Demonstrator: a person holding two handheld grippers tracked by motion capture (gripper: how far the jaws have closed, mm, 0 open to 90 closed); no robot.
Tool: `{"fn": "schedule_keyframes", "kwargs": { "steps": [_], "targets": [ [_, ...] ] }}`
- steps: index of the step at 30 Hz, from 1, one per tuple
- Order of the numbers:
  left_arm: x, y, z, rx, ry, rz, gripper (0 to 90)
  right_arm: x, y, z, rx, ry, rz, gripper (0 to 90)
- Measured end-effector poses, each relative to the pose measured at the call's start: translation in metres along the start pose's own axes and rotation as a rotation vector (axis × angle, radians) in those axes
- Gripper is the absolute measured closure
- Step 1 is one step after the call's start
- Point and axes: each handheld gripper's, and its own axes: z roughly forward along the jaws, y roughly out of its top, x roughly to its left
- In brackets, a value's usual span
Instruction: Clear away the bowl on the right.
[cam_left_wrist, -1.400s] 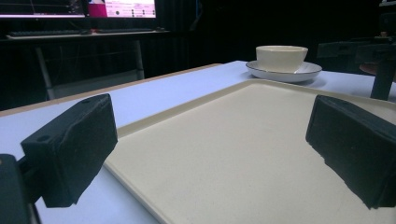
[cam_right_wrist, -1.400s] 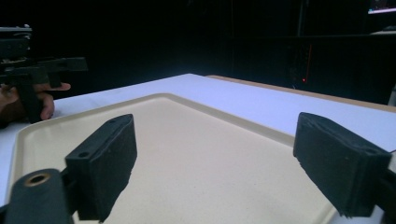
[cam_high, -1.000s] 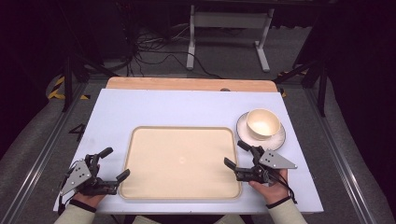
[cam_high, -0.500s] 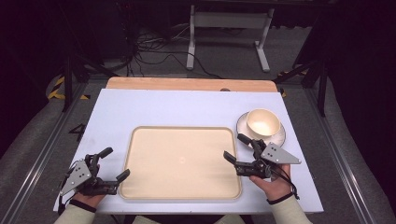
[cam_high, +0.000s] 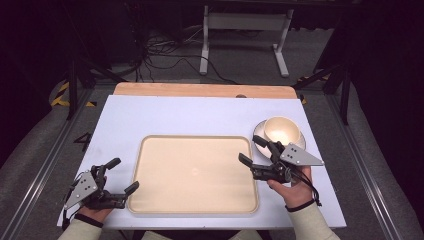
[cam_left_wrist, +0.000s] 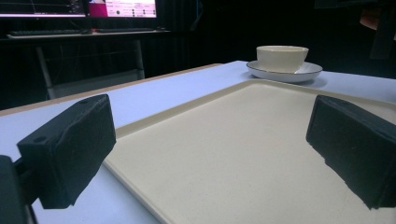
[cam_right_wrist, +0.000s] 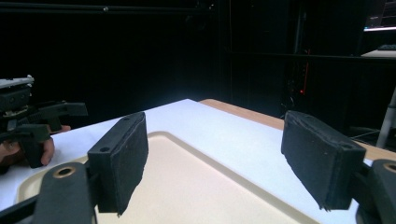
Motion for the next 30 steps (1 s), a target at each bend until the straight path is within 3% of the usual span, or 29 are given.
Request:
{"fn": "schedule_keyframes", "kwargs": {
  "steps": [5,13,16,18,22,26,28,30],
  "targets": [
    [0.0,0.0,0.0,0.0,0.0,0.0,1.9,-0.003,0.004,0.001,0.02,-0.005,-0.001,23.1],
    [0.0,0.0,0.0,-0.002,0.001,0.0,1.8,-0.021,0.01,-0.003,0.062,-0.061,0.026,24.1],
    [0.0,0.0,0.0,-0.003,0.002,-0.001,1.8,-0.027,0.013,-0.006,0.081,-0.08,0.073,27.6],
    [0.0,0.0,0.0,-0.002,0.001,0.0,1.8,-0.031,0.015,-0.007,0.104,-0.102,0.081,29.0],
    [0.0,0.0,0.0,-0.003,0.002,0.0,1.8,-0.037,0.02,-0.01,0.156,-0.168,0.049,29.1],
    [0.0,0.0,0.0,-0.003,0.002,-0.001,1.8,-0.044,0.024,-0.014,0.189,-0.196,0.077,29.4],
    [0.0,0.0,0.0,-0.003,0.002,0.0,1.8,-0.047,0.025,-0.017,0.228,-0.27,0.042,27.5],
    [0.0,0.0,0.0,-0.003,0.002,0.0,1.8,-0.051,0.026,-0.019,0.258,-0.297,0.075,28.9]
  ]
}}
